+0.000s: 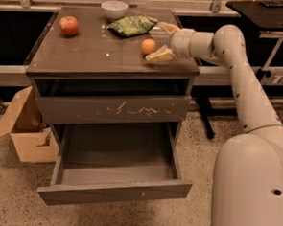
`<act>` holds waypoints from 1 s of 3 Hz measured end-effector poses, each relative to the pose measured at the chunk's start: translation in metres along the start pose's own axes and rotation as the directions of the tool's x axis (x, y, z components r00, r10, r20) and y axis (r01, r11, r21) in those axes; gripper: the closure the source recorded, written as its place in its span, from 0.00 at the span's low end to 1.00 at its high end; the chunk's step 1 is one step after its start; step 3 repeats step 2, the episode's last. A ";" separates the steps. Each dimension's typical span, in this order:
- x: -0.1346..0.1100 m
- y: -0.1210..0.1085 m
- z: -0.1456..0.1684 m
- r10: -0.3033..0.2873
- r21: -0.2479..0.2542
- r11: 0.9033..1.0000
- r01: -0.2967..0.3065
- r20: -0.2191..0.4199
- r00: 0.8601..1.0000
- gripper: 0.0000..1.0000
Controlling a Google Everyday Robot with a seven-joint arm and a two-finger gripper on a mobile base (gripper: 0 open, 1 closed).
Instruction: Pick orange from middle drawer and place on counter
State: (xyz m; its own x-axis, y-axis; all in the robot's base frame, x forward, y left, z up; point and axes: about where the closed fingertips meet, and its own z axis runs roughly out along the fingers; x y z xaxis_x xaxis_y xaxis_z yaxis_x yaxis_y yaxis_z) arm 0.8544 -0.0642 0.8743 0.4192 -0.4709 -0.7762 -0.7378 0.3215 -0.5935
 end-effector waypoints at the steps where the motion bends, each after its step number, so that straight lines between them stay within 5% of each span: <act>1: -0.008 -0.009 -0.006 -0.034 0.025 0.999 0.034 -0.013 0.999 0.00; 2: -0.031 -0.025 -0.038 -0.109 0.111 0.988 0.111 -0.030 0.994 0.00; 3: -0.031 -0.025 -0.038 -0.109 0.111 0.988 0.111 -0.030 0.994 0.00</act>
Offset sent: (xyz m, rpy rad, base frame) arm -0.0406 -0.0470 0.0747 -0.0384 -0.2268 -0.1475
